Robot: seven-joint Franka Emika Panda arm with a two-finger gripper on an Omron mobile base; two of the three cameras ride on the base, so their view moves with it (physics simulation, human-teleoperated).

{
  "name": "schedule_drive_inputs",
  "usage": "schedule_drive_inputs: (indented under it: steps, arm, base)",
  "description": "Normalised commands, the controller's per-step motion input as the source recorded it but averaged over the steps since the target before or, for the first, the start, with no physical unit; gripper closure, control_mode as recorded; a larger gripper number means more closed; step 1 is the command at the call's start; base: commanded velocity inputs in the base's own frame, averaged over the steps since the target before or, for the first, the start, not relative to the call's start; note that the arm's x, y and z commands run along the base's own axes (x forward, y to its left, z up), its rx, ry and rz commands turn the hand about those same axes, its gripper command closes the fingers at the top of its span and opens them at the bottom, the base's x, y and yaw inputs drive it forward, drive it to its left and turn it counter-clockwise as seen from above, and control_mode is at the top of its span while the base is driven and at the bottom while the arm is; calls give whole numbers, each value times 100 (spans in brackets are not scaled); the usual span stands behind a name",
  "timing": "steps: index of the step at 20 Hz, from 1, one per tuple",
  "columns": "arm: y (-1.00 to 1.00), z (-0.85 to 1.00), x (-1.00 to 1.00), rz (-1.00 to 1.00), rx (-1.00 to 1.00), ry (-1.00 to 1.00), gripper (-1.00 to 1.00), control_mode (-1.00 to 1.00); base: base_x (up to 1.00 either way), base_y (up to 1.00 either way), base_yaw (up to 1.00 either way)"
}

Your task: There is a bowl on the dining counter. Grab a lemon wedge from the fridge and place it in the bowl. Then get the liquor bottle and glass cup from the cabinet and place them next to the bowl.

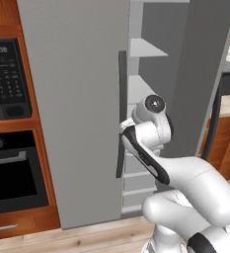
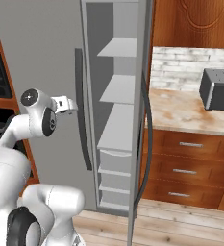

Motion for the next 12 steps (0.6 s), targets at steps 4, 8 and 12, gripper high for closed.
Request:
schedule_drive_inputs:
  steps: [4, 8, 12]
  arm:
    - [5, 27, 16, -11, 16, -1, -100, -100]
    - [-3, 18, 28, -1, 18, 0, -100, -100]
    - [-9, 5, 45, 0, 16, 0, -100, -100]
  base:
    - [0, 0, 0]
    - [0, 0, 0]
    - [0, 0, 0]
